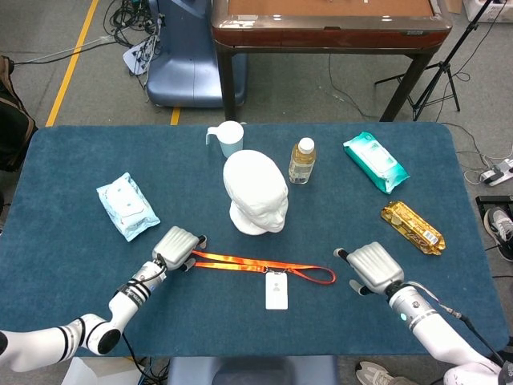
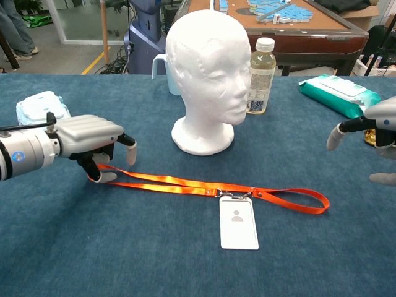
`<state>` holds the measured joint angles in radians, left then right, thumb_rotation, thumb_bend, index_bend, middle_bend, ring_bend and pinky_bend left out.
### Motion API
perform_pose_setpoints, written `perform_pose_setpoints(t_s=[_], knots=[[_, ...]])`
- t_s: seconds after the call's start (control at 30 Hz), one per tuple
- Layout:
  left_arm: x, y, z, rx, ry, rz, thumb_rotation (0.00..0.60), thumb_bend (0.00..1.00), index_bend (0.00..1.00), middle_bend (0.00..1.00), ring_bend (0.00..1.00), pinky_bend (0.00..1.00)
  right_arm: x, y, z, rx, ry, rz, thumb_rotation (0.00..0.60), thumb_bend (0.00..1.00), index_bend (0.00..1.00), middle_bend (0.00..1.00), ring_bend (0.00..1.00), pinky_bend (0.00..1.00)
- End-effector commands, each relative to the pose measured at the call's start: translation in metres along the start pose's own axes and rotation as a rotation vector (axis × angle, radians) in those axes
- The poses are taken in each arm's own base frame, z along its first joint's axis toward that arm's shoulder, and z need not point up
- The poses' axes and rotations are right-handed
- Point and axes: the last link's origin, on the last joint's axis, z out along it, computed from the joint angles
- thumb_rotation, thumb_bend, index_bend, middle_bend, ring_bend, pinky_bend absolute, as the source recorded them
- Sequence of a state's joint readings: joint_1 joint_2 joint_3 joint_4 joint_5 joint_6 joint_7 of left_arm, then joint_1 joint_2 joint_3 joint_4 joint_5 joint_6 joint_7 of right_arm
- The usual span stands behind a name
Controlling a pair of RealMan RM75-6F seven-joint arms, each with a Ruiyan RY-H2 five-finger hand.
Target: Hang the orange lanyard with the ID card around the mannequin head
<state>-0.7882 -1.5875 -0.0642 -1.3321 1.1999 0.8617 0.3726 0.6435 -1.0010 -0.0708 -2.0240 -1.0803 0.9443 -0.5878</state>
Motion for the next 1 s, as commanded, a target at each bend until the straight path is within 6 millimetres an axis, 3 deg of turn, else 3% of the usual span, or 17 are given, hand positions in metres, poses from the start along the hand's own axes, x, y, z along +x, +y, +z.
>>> perform_pose_setpoints(t_s=[0.03, 0.4, 1.0], knots=[[-0.001, 0.000, 0.005, 0.008, 0.010, -0.003, 0.600, 0.29, 0.38, 0.98, 0.92, 0.88, 0.000, 0.000, -0.001, -0.001, -0.002, 0.000, 0.600, 0.34, 0.25, 0.95, 1.00, 1.00], [-0.005, 0.000, 0.016, 0.023, 0.006, -0.022, 0.600, 0.29, 0.39, 0.98, 0.92, 0.88, 0.000, 0.002, -0.003, -0.004, -0.007, 0.006, 0.600, 0.34, 0.25, 0.96, 1.00, 1.00], [-0.001, 0.017, 0.028, 0.007, 0.015, -0.110, 0.600, 0.29, 0.44, 1.00, 0.93, 0.88, -0.001, 0.006, -0.006, -0.014, -0.011, 0.017, 0.600, 0.34, 0.25, 0.96, 1.00, 1.00]])
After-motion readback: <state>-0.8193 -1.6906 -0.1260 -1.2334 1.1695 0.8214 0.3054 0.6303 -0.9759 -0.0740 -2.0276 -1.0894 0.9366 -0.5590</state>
